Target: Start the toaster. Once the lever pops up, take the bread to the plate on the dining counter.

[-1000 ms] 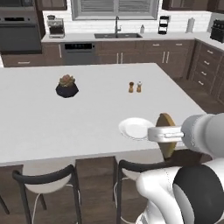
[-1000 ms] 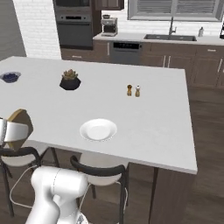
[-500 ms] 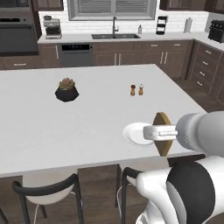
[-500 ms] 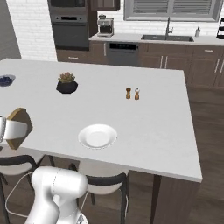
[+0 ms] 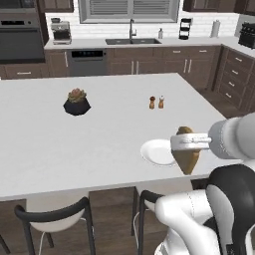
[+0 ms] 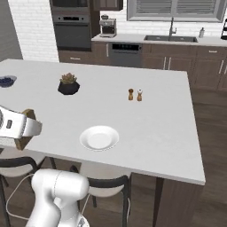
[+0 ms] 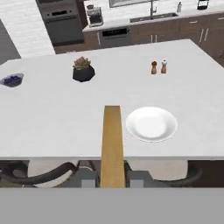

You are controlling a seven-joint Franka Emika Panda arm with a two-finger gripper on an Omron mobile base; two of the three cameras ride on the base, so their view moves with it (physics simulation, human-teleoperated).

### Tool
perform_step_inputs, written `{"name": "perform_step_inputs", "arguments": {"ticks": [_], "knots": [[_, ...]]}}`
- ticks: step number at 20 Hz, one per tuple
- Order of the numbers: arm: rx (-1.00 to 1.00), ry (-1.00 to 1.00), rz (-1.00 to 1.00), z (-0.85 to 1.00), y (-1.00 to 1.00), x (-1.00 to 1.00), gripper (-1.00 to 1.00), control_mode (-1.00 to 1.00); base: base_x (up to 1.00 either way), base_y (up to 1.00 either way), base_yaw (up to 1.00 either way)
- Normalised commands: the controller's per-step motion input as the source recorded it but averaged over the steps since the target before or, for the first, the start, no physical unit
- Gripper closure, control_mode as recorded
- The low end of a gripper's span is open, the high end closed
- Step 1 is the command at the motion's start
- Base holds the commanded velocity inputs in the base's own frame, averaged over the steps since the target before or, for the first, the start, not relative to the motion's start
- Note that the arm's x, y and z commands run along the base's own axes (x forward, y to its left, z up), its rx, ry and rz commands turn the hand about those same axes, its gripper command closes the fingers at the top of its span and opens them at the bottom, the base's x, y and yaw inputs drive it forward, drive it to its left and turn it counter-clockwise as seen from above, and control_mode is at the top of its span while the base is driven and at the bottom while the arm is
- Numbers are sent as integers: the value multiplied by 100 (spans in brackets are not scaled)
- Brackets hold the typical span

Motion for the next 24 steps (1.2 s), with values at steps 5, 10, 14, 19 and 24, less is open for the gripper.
{"name": "perform_step_inputs", "arguments": {"ticks": [5, 10, 14, 19, 24], "knots": [[18, 31, 24, -3, -60, 58, 100, -100, 0, 0, 0], [13, 26, 29, -20, -46, 36, 100, -100, 0, 0, 0], [13, 13, 28, -49, -27, 1, 100, -100, 0, 0, 0], [20, 11, 25, -19, -46, 0, 100, -100, 0, 0, 0], [17, 8, 19, -11, -29, 22, 100, -100, 0, 0, 0]]}}
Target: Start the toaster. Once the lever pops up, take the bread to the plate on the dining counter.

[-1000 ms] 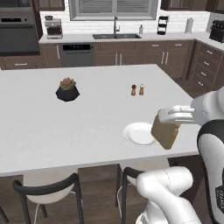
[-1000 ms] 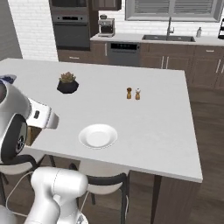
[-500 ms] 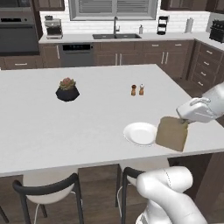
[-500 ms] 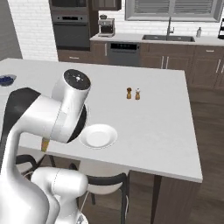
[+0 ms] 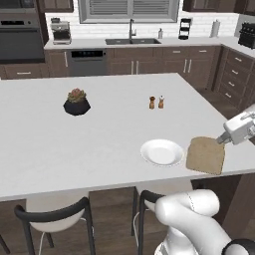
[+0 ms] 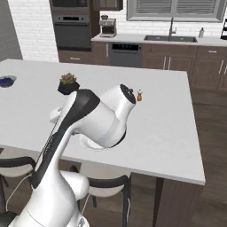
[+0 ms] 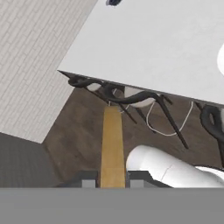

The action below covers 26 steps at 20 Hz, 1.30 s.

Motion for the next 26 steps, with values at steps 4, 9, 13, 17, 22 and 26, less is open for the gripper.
{"name": "perform_step_inputs", "arguments": {"ticks": [4, 9, 13, 17, 22, 26], "knots": [[2, 1, 6, -27, 7, 44, 100, -100, 0, 0, 0], [0, 0, 1, -11, 0, 58, 100, -100, 0, 0, 0], [0, -3, 0, -17, 0, 33, 100, -100, 0, 0, 0], [0, -11, -1, -36, 0, 9, 100, -100, 0, 0, 0], [0, -16, -7, -24, 0, 15, 100, -100, 0, 0, 0], [0, -7, -7, 0, 0, 33, 100, -100, 0, 0, 0]]}}
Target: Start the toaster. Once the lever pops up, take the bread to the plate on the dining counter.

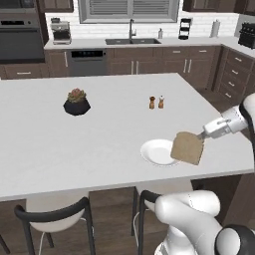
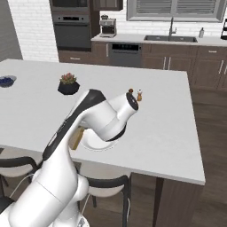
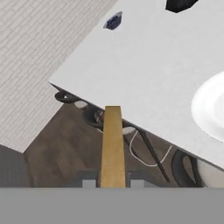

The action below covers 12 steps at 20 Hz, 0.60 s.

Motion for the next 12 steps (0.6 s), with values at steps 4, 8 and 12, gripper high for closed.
{"name": "perform_step_inputs", "arguments": {"ticks": [4, 8, 12], "knots": [[0, -1, -6, -5, 0, 42, 100, -100, 0, 0, 0], [0, 0, -3, -21, -1, 29, 100, -100, 0, 0, 0], [0, 0, 0, -28, -3, 12, 100, -100, 0, 0, 0]]}}
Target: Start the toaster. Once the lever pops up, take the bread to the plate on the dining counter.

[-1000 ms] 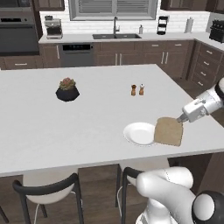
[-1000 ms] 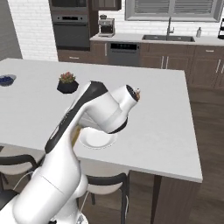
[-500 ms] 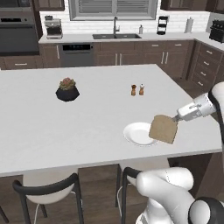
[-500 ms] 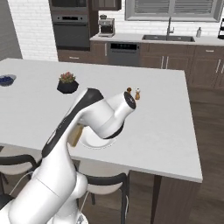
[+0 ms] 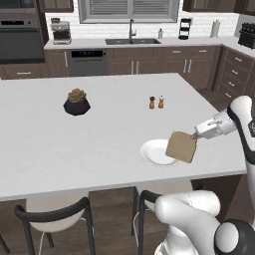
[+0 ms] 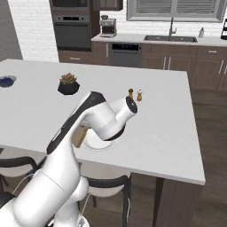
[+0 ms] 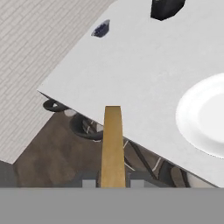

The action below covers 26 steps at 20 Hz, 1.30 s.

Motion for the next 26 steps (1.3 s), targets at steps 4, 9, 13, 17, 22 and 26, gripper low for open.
{"name": "perform_step_inputs", "arguments": {"ticks": [4, 9, 13, 17, 22, 26], "knots": [[0, 0, 0, -24, -1, 11, 100, -100, 0, 0, 0], [-1, 0, -1, -16, -2, 16, 100, -100, 0, 0, 0], [-2, 0, -2, -23, -3, 21, 100, -100, 0, 0, 0], [-3, 0, -2, -29, -1, 23, 100, -100, 0, 0, 0], [-3, 0, -2, -12, 0, 27, 100, -100, 0, 0, 0], [-3, 0, -1, -10, 0, 41, 100, -100, 0, 0, 0]]}}
